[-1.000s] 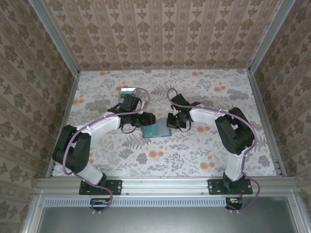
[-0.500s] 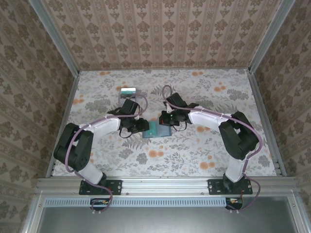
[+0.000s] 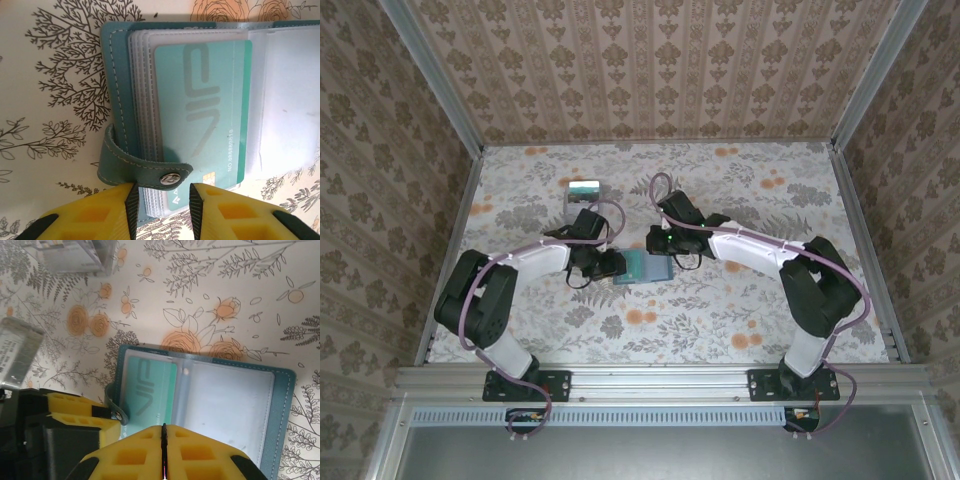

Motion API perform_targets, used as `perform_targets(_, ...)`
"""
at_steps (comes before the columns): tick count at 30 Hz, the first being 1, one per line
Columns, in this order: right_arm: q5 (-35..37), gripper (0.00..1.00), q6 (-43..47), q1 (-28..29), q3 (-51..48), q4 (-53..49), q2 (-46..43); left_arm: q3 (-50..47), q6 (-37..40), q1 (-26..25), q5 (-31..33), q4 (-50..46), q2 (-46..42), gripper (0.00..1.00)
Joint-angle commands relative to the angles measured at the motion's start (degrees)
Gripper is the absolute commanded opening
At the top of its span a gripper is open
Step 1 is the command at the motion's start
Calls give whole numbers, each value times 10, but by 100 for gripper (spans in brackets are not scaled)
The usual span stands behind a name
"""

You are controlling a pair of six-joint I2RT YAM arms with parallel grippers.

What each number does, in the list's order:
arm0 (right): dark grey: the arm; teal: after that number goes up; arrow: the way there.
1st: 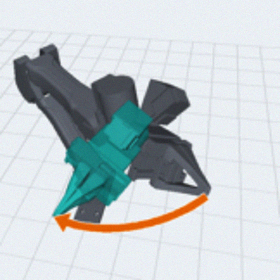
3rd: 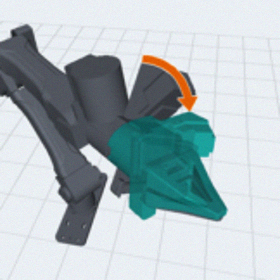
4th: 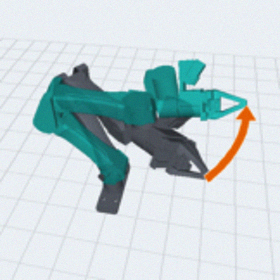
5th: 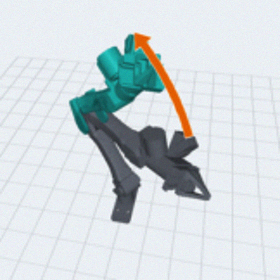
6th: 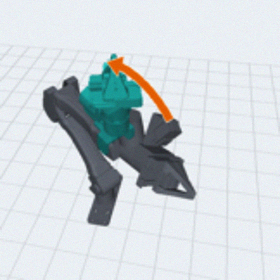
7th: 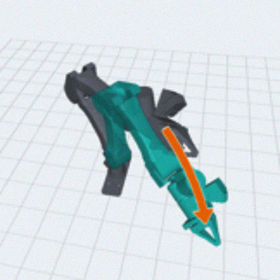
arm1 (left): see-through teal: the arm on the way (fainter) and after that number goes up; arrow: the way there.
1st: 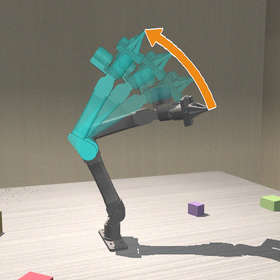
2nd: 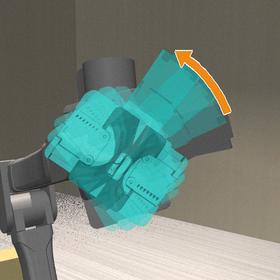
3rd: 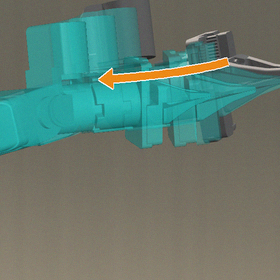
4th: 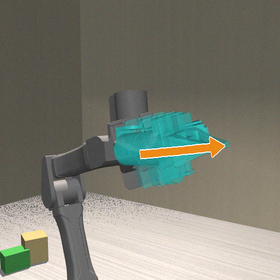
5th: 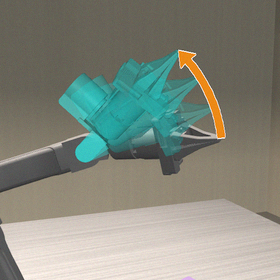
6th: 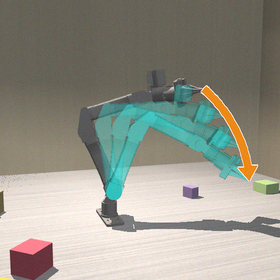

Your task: Take the credit cards out of the card holder

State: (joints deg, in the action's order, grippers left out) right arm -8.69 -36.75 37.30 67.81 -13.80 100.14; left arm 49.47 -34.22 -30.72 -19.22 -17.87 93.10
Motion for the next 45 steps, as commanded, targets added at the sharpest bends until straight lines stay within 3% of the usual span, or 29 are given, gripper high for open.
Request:
perform_targets(1, -18, 11, 24, 8, 24, -1, -7, -10, 11, -3, 5, -6, 7, 36)
perform_targets(9, -106, 5, 7, 7, 55, -16, 71, -12, 9, -3, 8, -6, 8, 35)
perform_targets(23, -156, 0, -29, -15, 49, -20, 131, -11, 10, -3, 6, -9, 5, 35)
perform_targets(26, -164, 9, -34, -21, 50, -22, 138, -11, 10, -4, 7, -10, 7, 35)
perform_targets(45, -222, 16, -57, -30, 58, 14, 180, -11, 8, -8, 5, -7, 14, 34)
